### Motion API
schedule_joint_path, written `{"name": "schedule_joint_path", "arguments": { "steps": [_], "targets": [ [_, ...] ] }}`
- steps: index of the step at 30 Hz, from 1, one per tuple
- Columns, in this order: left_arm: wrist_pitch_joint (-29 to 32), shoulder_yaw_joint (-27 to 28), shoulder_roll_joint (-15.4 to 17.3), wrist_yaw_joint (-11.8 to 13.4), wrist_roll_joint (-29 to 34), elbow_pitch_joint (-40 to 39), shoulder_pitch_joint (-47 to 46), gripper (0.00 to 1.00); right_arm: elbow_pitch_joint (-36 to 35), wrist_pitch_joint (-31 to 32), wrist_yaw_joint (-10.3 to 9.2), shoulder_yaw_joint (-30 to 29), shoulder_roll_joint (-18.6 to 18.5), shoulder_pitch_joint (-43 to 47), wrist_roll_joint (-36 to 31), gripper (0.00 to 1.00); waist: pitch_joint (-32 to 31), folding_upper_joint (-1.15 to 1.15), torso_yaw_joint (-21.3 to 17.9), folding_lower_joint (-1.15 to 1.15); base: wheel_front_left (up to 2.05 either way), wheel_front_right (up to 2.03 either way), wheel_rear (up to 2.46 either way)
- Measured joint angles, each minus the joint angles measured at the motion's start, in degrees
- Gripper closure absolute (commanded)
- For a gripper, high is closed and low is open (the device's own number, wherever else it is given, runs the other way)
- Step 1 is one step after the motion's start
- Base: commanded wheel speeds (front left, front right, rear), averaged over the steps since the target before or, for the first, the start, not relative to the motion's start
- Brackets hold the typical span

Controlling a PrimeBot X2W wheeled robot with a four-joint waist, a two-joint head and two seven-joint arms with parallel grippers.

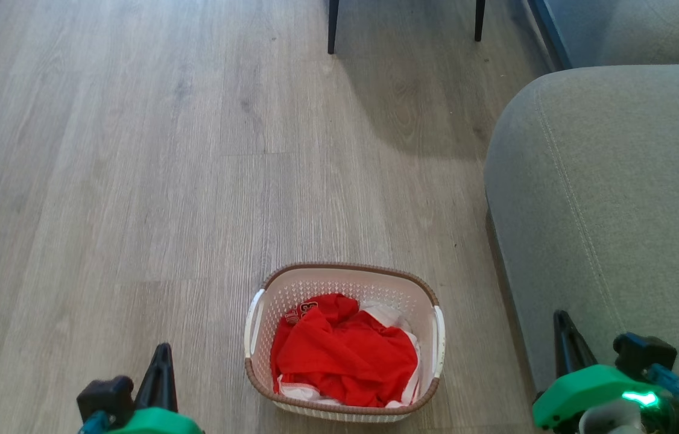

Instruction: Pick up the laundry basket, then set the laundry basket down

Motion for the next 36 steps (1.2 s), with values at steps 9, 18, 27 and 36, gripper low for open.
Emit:
{"name": "schedule_joint_path", "arguments": {
  "steps": [9,18,27,36],
  "targets": [
    [1.37,1.16,-0.02,-0.57,-6.02,0.14,-0.35,1.00,-0.14,1.01,0.00,-0.79,0.00,-0.26,5.66,1.00,0.03,0.00,-0.14,0.00,0.00,0.00,0.00],
    [2.83,1.75,-0.05,-1.57,-12.07,0.62,-1.52,1.00,-0.33,2.77,0.00,-1.27,-0.02,-0.37,11.39,1.00,0.07,0.00,-0.27,0.00,0.00,0.00,0.00],
    [4.33,2.92,-0.16,-2.52,-18.02,0.88,-2.72,1.00,-0.41,3.94,0.00,-1.81,-0.04,-0.47,16.96,1.00,0.11,0.00,-0.41,0.00,0.00,0.00,0.00],
    [5.81,3.65,-0.27,-3.10,-24.02,1.09,-3.64,1.00,-0.56,5.45,0.00,-2.77,-0.07,-0.69,22.61,1.00,0.14,0.00,-0.54,0.01,0.00,0.00,0.00]
  ]
}}
